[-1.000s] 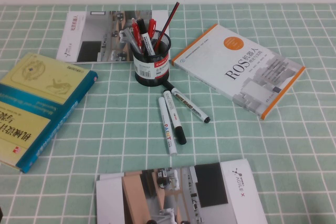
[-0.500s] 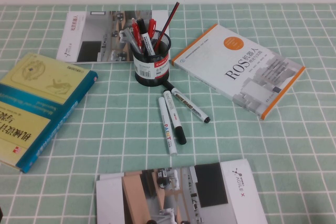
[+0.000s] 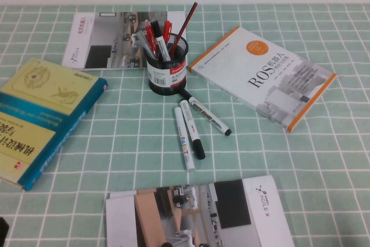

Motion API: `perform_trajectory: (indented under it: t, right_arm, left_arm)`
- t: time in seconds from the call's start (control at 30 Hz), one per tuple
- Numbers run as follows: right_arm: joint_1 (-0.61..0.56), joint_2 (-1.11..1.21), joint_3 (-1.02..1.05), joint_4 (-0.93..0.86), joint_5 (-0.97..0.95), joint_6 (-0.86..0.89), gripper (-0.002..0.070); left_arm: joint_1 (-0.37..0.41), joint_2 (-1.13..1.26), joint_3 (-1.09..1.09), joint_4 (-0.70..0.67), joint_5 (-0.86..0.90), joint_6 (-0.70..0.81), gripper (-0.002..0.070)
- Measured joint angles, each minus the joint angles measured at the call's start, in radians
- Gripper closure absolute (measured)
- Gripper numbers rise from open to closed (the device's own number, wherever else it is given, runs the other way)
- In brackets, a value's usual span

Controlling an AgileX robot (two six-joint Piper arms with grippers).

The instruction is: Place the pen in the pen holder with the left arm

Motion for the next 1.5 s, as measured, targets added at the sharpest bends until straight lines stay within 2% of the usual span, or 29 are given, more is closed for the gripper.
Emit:
perform_trajectory:
  t: [0.17,0.4,0.53,0.7,0.97,1.13,1.3,1.4,1.5]
  right_arm:
    - [0.000,0.000,0.000,0.000,0.000,0.000,0.0696]
    - [0.000,0.000,0.000,0.000,0.000,0.000,0.0696]
    - [0.000,0.000,0.000,0.000,0.000,0.000,0.0696]
    - [0.000,0.000,0.000,0.000,0.000,0.000,0.0696]
    - [0.000,0.000,0.000,0.000,0.000,0.000,0.0696]
    - [0.000,0.000,0.000,0.000,0.000,0.000,0.0696]
    - [0.000,0.000,0.000,0.000,0.000,0.000,0.0696]
    - [0.000,0.000,0.000,0.000,0.000,0.000,0.0696]
    - [0.000,0.000,0.000,0.000,0.000,0.000,0.0696]
  left_arm:
    - [0.000,0.000,0.000,-0.239,-0.124,-0.024,0.0678]
    - [0.000,0.000,0.000,-0.308,-0.198,-0.030,0.0678]
    - [0.000,0.013,-0.038,-0.312,-0.088,-0.056,0.0678]
    - [0.000,0.184,-0.208,-0.312,0.048,-0.061,0.0678]
    - [0.000,0.658,-0.559,-0.308,0.359,0.054,0.0678]
    - [-0.004,0.911,-0.721,-0.304,0.451,0.125,0.0678]
    - [-0.071,1.165,-0.856,-0.255,0.458,0.113,0.0678]
    - [-0.144,1.302,-0.939,-0.196,0.458,0.061,0.0678]
    - [-0.249,1.445,-1.041,-0.124,0.460,-0.010,0.0678]
